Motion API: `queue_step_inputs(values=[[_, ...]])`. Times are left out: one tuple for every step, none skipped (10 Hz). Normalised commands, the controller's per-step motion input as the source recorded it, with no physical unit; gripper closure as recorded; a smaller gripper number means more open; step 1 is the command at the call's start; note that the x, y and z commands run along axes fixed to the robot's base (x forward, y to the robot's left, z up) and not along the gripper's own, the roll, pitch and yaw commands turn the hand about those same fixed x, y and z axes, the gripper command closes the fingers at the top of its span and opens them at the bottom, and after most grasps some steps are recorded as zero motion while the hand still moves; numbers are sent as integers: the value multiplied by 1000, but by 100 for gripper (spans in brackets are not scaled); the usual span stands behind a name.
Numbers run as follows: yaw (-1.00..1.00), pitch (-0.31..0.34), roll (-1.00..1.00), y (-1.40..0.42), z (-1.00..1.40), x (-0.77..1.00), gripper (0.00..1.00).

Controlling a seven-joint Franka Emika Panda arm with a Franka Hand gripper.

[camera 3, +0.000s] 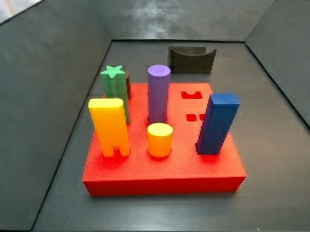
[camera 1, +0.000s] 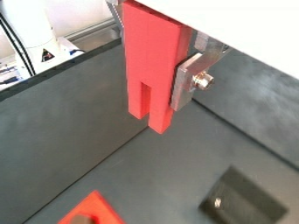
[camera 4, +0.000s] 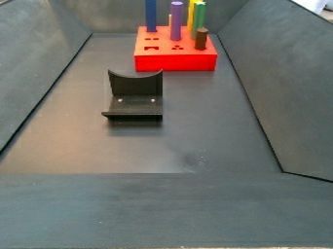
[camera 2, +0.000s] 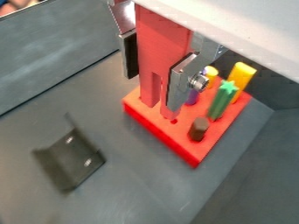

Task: Pick up the double-square object. Move up. Move to above the board. Insert the double-square object.
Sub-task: Move to above the board, then insert the double-square object.

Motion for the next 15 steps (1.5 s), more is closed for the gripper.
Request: queue_step_inputs(values=[[-165,149,-45,-1000,39,261,100],[-74,147,-28,-1000,42,270,100],[-41,139,-13,-1000,44,286,100],[-12,139,-8,-1000,51,303,100],[-5,139,1,-1000,56,313,100],[2,141,-3,-806,57,280,100],[-1,129,2,-476,39,191,100],[7,117,9,-264,31,130,100],[4,100,9,-181,29,101,100],[-143,-54,-21,-129,-194,249,100],[-306,-71,-53,-177,-466,731,100],[-286,-80,-13,-157,-606,774,100],[-260,-96,-13,-137,-643,806,100],[-189,-100,-6,-103,-677,891,100],[-97,-71,-11,-51,-697,1000,100]])
